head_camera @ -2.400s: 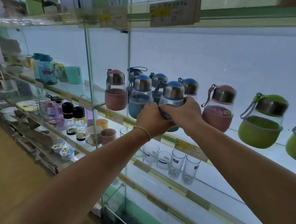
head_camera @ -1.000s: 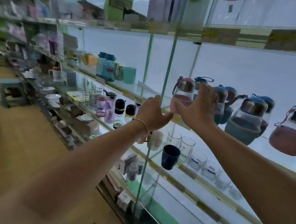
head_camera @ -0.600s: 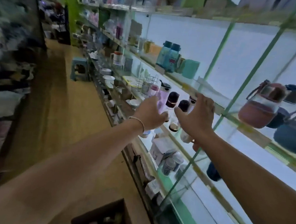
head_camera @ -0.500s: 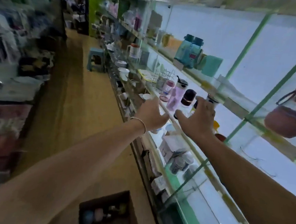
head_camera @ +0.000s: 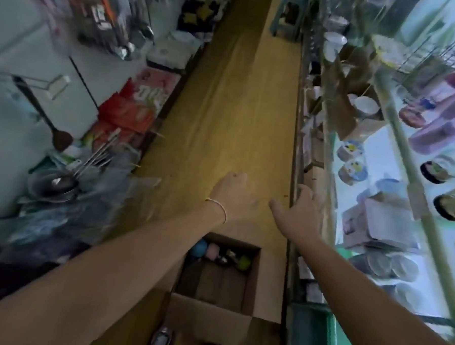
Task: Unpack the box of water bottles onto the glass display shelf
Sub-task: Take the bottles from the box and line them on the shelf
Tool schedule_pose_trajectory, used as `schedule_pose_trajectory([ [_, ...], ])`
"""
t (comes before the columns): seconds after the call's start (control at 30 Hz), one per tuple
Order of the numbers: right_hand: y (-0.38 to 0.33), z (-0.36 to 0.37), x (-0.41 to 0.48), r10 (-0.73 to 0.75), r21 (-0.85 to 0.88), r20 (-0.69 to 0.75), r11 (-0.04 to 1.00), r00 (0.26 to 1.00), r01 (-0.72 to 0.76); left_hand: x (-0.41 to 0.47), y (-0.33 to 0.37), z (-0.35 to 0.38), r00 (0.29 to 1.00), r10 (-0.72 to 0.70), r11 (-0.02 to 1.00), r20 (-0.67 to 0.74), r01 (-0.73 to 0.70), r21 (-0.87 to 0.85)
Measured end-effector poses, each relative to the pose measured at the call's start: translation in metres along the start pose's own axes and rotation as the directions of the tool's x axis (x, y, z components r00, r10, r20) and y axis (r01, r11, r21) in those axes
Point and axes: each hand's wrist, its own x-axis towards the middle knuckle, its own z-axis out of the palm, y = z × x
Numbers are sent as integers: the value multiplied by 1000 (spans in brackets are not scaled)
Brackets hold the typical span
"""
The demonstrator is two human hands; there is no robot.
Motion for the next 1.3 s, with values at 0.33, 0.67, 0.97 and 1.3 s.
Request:
schedule_pose_trajectory([
  [0.33, 83, 177, 14, 164, -62, 357, 987, 920, -151, 5, -136, 122, 922, -340, 940, 185, 338, 43],
  [0.67, 190, 381, 22, 278, -106, 520, 959, 808, -262, 26, -298, 302, 809, -454, 889, 374, 440, 126],
  [0.97, 272, 542, 75, 416, 6, 520, 872, 746, -490, 103, -387, 436, 891, -236, 951, 388, 130, 280],
  [1.3, 344, 637, 136, 511, 411, 743, 161, 432, -897, 202, -442, 543, 930, 112, 692, 350, -326, 644],
])
